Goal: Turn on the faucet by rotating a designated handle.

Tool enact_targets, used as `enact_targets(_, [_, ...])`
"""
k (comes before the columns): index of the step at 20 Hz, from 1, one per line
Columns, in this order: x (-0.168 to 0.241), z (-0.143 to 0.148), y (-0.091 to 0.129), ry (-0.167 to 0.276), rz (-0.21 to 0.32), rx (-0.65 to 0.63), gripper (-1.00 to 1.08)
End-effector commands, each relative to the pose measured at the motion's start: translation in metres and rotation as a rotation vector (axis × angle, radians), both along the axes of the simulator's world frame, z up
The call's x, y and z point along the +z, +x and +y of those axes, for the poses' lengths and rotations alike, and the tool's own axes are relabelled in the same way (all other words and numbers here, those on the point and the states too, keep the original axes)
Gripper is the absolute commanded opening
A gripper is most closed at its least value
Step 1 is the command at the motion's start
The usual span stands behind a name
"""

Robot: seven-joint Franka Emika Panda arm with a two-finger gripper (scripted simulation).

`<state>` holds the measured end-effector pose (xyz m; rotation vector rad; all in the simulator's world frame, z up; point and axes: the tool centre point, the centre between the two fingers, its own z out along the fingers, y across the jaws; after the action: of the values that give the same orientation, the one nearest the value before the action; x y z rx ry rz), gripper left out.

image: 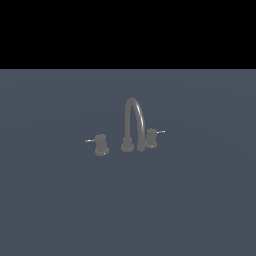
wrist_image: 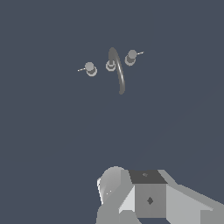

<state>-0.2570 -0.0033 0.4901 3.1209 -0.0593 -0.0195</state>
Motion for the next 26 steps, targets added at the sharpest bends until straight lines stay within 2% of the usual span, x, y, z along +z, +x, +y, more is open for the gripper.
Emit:
enact_targets(1, [0.0, 0.0, 0.0, 0.0, 0.0, 0.0, -1.0])
enact_targets(9, [0.001, 0.0, 0.008, -0.039, -0.006, 0.03, -1.0])
enact_targets(16, [0.0, 0.0, 0.012, -0.038, -0.006, 0.019, -1.0])
enact_targets(21, [-0.004, -0.002, 0.027, -0.037, -0.008, -0.02, -1.0])
enact_targets(26, [-0.013, -0.004, 0.052, -0.034, -0.01, -0.086, -1.0])
